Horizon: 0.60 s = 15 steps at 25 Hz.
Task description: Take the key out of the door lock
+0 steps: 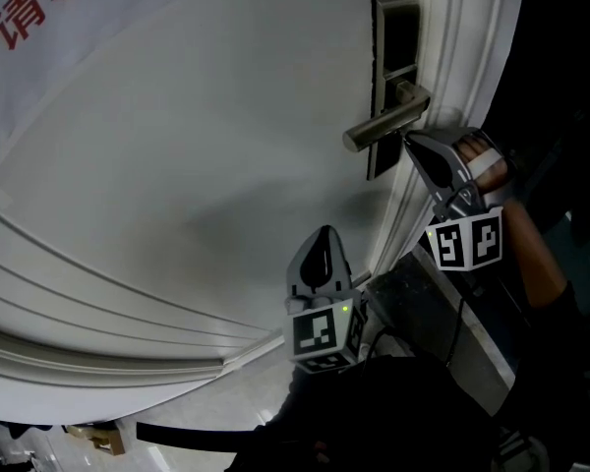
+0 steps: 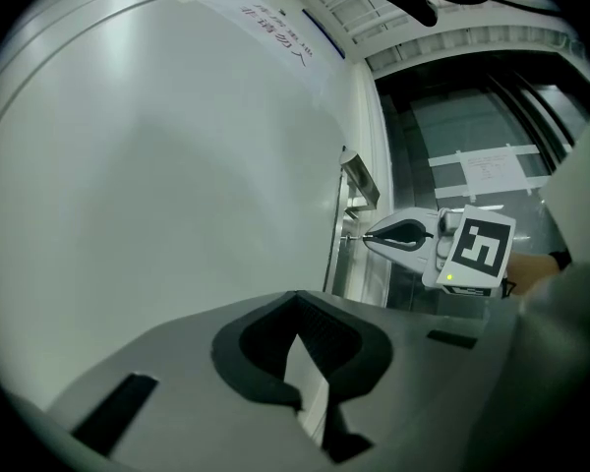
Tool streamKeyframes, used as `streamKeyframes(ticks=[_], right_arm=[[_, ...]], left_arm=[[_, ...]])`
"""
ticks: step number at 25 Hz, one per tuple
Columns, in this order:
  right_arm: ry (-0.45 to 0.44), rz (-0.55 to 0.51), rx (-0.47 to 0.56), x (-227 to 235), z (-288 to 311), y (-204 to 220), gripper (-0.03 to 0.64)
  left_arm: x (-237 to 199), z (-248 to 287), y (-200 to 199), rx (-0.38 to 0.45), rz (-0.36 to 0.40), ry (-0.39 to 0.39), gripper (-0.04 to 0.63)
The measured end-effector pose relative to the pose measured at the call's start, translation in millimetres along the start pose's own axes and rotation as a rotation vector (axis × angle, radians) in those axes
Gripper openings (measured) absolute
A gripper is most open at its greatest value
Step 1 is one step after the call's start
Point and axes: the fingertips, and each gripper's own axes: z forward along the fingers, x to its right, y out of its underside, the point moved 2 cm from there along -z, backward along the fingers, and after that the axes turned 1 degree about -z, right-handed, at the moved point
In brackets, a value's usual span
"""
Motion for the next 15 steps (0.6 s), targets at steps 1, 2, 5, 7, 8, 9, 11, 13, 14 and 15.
streamKeyframes(ticks=[1,2,5,7,8,9,11,13,14,15], right_arm=[[0.001,0.000,0.000,0.2,0.2,0.0,0.012],[0.001,-0.001,-0.001,0.3,0.2,0.2,0.012],[0.003,0.000,-0.007,0.2,0.0,0.3,0.012],[0.003,-0.001,-0.008,-0.2,0.0,-0.2,0.012],[0.003,-0.002,-0.008,-0.4,-0.1,-0.4,0.012],[0.003,-0.004,-0.009,-0.4,-0.2,-0.3,0.012],[0.004,-0.009,-0.010,-0.2,-0.1,-0.3,0.012],[0.006,-0.013,-0.012,-0.2,0.0,-0.4,0.012],[0.007,-0.014,-0.014,-0.3,0.0,-0.4,0.012],[0.008,-0.015,-0.015,-0.4,0.0,-0.4,0.012]], left_arm=[[0.0,-0.4,-0.5,-0.006,-0.005,-0.006,0.000],[-0.2,-0.4,0.0,-0.002,-0.005,-0.006,0.000],[-3.4,0.8,4.0,0.032,0.014,0.010,0.000],[-5.3,-0.4,5.7,0.035,0.020,0.010,0.000],[-5.7,-1.5,5.1,0.022,0.009,-0.001,-0.001],[-5.9,-2.6,3.0,0.008,-0.007,-0.015,-0.001],[-6.4,-3.0,1.9,-0.004,-0.017,-0.024,0.000],[-7.6,-2.8,3.5,-0.006,-0.019,-0.023,0.000],[-8.4,-3.3,2.7,-0.008,-0.022,-0.028,0.000],[-9.1,-3.9,2.0,-0.011,-0.025,-0.032,0.000]])
